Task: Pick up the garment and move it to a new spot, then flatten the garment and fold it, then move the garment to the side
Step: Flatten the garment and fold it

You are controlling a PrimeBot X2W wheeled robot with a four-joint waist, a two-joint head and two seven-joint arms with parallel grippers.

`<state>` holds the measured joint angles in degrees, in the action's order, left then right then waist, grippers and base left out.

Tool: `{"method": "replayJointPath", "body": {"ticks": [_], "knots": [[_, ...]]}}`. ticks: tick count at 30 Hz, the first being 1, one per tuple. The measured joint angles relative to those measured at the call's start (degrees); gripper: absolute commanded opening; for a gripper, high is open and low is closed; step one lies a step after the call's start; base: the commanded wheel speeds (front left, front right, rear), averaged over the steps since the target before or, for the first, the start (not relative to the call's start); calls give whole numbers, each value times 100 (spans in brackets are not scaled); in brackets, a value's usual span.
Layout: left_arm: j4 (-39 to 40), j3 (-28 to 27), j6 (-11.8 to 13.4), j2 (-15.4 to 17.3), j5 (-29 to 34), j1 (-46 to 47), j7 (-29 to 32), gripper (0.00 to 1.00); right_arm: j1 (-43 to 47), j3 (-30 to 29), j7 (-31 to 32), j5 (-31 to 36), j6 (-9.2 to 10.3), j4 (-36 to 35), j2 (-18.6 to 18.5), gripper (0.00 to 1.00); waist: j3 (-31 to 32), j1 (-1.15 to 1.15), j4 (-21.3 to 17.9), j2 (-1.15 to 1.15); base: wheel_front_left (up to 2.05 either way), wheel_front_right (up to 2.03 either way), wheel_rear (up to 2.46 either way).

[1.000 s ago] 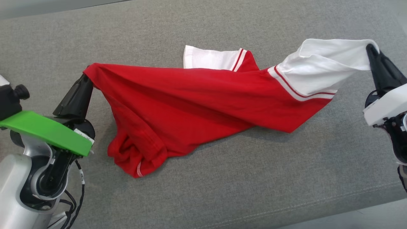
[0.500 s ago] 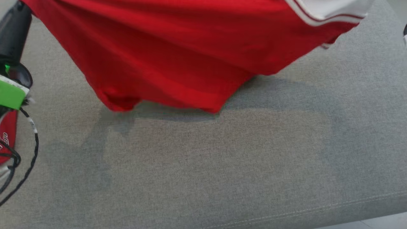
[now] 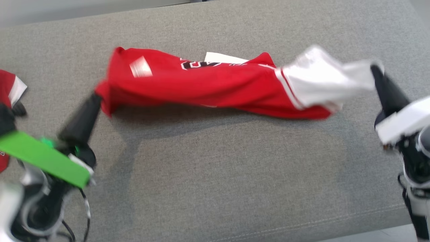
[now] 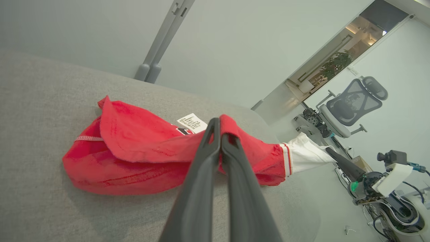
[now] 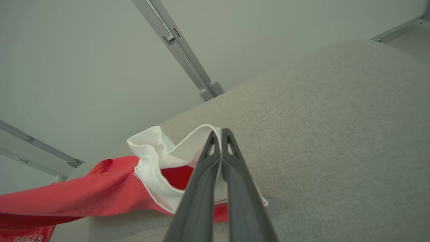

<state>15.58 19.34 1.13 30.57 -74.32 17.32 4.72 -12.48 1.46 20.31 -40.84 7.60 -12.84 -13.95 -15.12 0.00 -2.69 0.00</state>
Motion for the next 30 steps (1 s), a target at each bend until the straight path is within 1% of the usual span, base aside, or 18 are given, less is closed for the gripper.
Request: {"method": "replayJointPath", "body": {"ticks": [1, 3, 7, 10, 15, 17, 20, 21, 22, 24, 25, 26, 28, 30], "knots": [[-77, 83, 44, -60, 44, -287, -93, 0, 274, -64, -1, -23, 0, 66, 54, 0, -27, 0, 1, 0, 0, 0, 0], [-233, 264, 65, -24, 209, -774, -162, 0, 713, -208, -7, -52, 0, 146, 158, 0, -80, 0, 12, 0, 0, 0, 0], [-534, 601, 30, -20, 535, -1483, -394, 0, 1127, -437, -141, -66, 0, 277, 333, 0, -205, 0, 46, 0, 0, 0, 0], [-713, 872, -116, -46, 856, -1629, -552, 0, 1218, -509, -270, -52, 0, 357, 342, 0, -282, 0, 77, 0, 0, 0, 0], [-949, 1245, -322, -221, 1223, -1634, -770, 0, 1414, -609, -427, -27, 0, 439, 343, 0, -326, 0, 190, 0, 0, 0, 0], [-1079, 1356, -366, -242, 1379, -1646, -840, 14, 1445, -632, -474, 10, 0, 485, 337, 0, -328, 0, 237, 0, 0, 0, 0], [-1307, 1567, -447, -248, 1558, -1718, -859, 29, 1452, -625, -517, 64, 0, 533, 305, 0, -304, 0, 292, 0, 0, 0, 0], [-1373, 1626, -460, -267, 1568, -1766, -884, 38, 1464, -625, -521, 100, 0, 534, 289, 0, -292, 0, 306, 0, 0, 0, 0], [-1427, 1660, -464, -290, 1599, -1806, -920, 43, 1477, -616, -525, 131, 0, 533, 271, 0, -283, 0, 320, 0, 0, 0, 0], [-1579, 1715, -468, -369, 1633, -1837, -973, 48, 1503, -616, -573, 166, 0, 532, 267, 0, -268, 0, 345, 0, 0, 0, 0], [-1664, 1728, -472, -426, 1680, -1833, -1010, 71, 1514, -610, -573, 168, 0, 532, 264, 0, -259, 0, 359, 0, 0, 0, 0], [-1734, 1738, -472, -469, 1718, -1831, -1035, 100, 1527, -593, -573, 177, 0, 530, 260, 0, -248, 0, 374, 0, 0, 0, 0], [-1856, 1734, -471, -478, 1750, -1831, -1050, 100, 1527, -516, -573, 209, -5, 516, 261, 0, -232, 0, 392, 0, 0, 0, 0], [-1953, 1736, -472, -480, 1761, -1828, -1087, 100, 1527, -486, -573, 210, -53, 513, 261, 0, -224, 0, 398, 0, 0, 0, 0]]}}
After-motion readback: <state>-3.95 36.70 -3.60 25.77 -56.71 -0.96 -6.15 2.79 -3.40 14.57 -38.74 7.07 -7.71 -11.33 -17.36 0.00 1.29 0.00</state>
